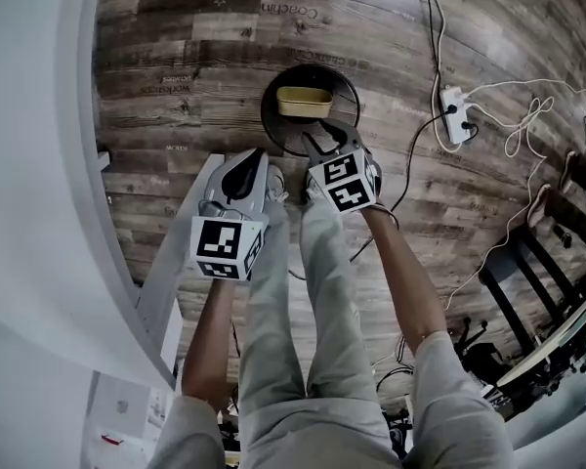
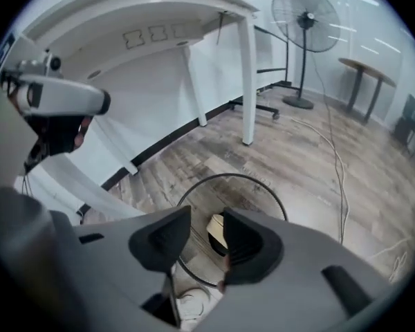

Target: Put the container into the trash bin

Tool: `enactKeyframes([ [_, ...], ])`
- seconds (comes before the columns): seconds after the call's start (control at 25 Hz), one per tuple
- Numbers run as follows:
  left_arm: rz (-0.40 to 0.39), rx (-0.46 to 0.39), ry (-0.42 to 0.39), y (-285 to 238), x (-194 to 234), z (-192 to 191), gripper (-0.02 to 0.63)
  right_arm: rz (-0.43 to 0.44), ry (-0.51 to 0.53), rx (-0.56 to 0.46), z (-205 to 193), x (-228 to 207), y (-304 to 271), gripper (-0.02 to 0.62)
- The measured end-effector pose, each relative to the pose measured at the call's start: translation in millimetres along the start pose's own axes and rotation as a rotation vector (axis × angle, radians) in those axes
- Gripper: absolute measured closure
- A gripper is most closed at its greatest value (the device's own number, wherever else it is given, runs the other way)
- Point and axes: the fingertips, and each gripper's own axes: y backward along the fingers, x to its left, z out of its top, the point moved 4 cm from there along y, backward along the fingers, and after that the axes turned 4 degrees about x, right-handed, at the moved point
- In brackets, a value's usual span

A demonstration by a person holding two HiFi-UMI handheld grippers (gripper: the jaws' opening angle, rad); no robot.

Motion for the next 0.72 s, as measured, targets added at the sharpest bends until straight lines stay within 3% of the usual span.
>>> enactKeyframes([
  [0.28, 0.002, -0.005, -0.011, 2, -6, 14, 0.597, -0.045, -0.212, -0.141, 8, -9, 46, 0.492],
  [0.72, 0.001, -0.012, -0.026, 21, -19, 32, 0.597, -0.13, -0.287, -0.271, 6, -6, 124, 0.577],
])
